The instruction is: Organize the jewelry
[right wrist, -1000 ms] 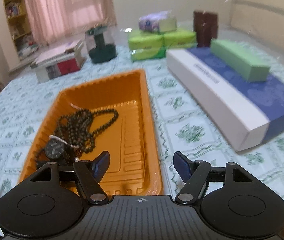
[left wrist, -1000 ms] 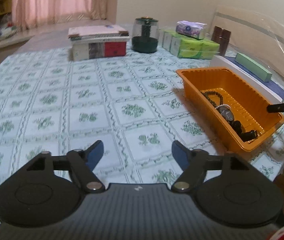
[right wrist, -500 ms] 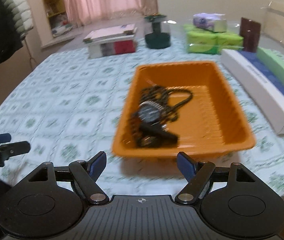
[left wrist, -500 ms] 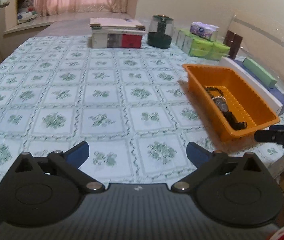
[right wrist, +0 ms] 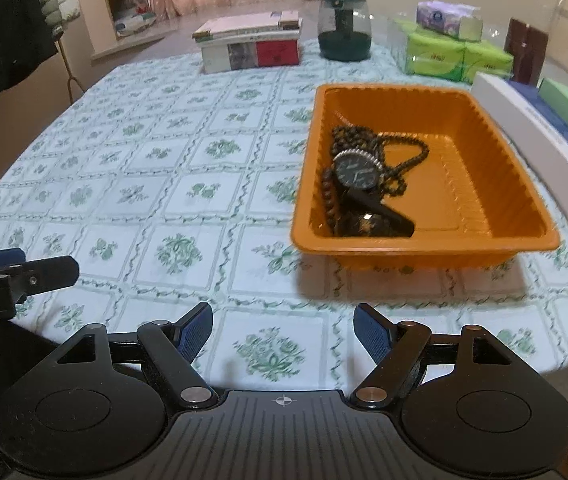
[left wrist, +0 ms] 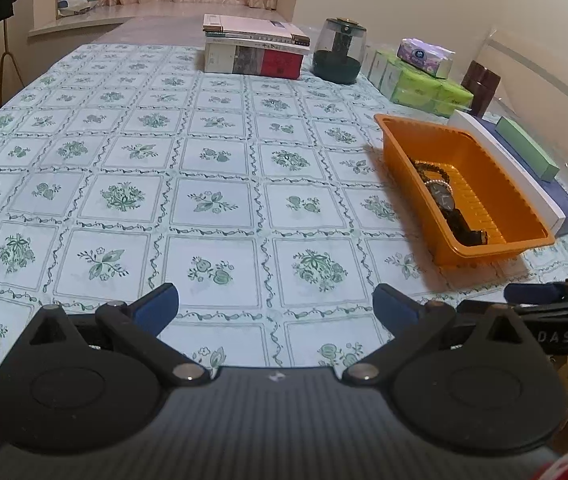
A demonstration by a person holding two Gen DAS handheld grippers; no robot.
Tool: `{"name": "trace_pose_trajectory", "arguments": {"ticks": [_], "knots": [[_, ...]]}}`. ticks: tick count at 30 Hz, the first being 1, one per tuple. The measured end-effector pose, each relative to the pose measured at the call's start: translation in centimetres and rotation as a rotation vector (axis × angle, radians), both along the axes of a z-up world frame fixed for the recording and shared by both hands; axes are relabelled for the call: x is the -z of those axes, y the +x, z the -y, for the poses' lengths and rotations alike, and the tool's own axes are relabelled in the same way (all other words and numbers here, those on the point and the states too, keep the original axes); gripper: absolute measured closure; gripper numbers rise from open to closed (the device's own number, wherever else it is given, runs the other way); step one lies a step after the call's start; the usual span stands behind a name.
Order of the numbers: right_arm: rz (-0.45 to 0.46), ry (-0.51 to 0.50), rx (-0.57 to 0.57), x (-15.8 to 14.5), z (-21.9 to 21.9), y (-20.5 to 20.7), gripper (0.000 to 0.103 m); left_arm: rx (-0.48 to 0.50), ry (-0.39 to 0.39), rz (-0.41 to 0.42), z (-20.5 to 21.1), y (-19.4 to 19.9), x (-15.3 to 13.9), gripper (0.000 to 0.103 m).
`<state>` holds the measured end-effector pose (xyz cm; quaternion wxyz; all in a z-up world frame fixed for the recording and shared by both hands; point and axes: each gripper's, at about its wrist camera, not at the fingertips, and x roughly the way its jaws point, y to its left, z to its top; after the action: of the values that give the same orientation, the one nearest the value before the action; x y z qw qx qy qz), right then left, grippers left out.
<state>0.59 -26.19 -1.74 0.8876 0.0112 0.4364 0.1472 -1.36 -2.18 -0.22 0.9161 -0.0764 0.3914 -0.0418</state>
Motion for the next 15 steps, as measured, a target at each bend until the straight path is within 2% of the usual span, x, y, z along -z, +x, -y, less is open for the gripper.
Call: {"name": "trace_pose_trajectory", "arguments": {"ticks": [15], "knots": [[-0.008,0.009,0.006,0.02,-0.78,-0.32,0.026,0.024,0.020,-0.029,0.92,-0.13,0.43,0.000]]}}
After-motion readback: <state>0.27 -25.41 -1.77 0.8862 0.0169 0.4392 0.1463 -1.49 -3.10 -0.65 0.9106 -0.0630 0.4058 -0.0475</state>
